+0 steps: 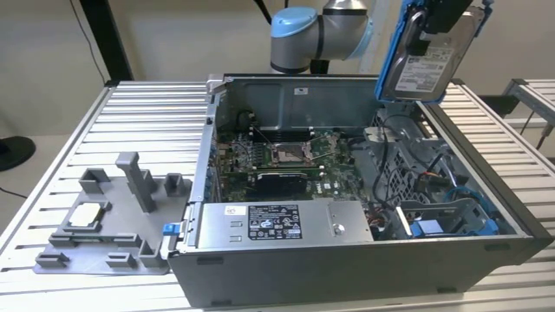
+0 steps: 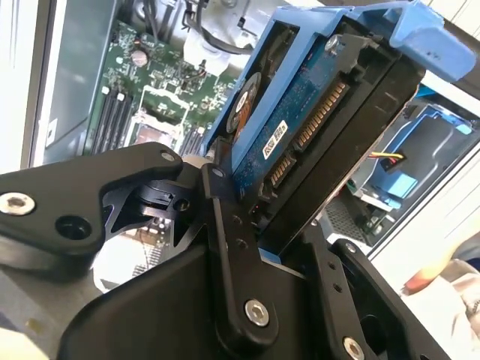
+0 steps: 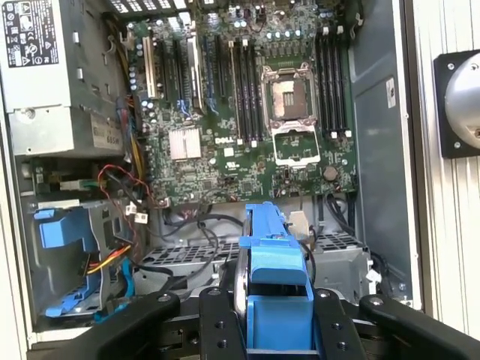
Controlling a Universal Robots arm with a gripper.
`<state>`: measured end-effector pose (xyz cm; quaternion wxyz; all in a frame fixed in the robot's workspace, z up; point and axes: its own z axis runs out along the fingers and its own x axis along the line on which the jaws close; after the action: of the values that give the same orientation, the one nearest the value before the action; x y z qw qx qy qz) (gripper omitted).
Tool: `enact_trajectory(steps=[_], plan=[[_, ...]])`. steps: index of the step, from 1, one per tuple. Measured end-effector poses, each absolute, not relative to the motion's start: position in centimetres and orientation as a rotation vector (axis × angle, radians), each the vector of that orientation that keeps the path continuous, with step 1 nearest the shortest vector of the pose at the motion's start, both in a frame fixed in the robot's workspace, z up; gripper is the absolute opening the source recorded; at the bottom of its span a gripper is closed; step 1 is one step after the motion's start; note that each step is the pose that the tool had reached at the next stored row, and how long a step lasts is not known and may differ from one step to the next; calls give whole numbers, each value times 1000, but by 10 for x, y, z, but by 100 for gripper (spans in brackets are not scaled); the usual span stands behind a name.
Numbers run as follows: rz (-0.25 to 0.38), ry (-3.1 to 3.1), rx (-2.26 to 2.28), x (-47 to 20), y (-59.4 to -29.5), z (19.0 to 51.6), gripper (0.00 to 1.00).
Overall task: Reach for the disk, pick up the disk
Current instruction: 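Pick up the disk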
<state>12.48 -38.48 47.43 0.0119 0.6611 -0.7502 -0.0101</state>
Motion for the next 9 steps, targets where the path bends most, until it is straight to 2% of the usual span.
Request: enact_trajectory(steps=[9], plan=[[-36, -2337, 2059, 130, -395, 474, 0]])
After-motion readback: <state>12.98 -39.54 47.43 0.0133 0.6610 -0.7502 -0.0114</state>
